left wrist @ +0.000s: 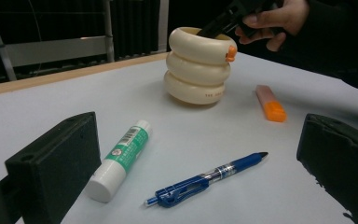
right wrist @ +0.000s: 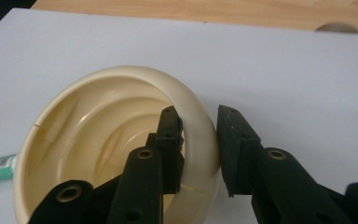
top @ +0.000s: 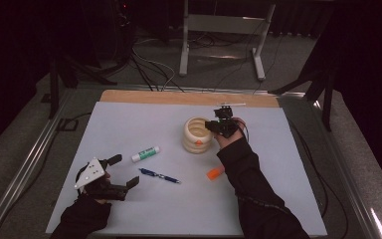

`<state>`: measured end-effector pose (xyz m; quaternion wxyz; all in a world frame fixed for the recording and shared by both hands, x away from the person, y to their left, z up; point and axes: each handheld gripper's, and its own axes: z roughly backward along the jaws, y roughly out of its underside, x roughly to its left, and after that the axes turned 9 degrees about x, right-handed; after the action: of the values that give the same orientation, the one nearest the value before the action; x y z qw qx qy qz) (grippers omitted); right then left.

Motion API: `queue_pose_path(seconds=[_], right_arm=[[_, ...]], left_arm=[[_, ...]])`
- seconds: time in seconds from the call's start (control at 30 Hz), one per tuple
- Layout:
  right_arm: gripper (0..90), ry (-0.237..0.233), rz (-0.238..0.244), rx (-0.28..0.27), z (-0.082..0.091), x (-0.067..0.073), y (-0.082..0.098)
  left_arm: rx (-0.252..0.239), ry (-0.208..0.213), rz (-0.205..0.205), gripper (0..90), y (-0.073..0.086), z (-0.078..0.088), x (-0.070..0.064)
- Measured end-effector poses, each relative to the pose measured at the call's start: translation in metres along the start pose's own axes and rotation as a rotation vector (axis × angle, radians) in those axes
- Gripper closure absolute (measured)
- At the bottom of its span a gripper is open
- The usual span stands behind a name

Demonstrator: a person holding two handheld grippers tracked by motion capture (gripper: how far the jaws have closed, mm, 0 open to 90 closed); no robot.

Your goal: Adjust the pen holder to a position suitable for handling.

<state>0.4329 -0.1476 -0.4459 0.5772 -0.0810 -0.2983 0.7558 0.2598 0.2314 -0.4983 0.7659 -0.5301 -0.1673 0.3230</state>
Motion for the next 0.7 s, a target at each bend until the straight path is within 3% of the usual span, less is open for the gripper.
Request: queue_pose_path(seconds=[0.13,0.37,0.7], right_arm=[[70.7,0.017,-0.002,0.017,-0.001,0.008,0.004],[70.0,0.006,0.013,0.032,0.004,0.016,0.008],[70.2,-0.033,-0.024,0.056,0.004,0.012,0.011]], left_arm=[[-0.001,-0.001,-0.001,0.0,0.000,0.000,0.000],[0.000,0.001,-0.005,0.0,0.000,0.000,-0.001],[0.000,0.003,-0.007,0.0,0.000,0.000,-0.001]])
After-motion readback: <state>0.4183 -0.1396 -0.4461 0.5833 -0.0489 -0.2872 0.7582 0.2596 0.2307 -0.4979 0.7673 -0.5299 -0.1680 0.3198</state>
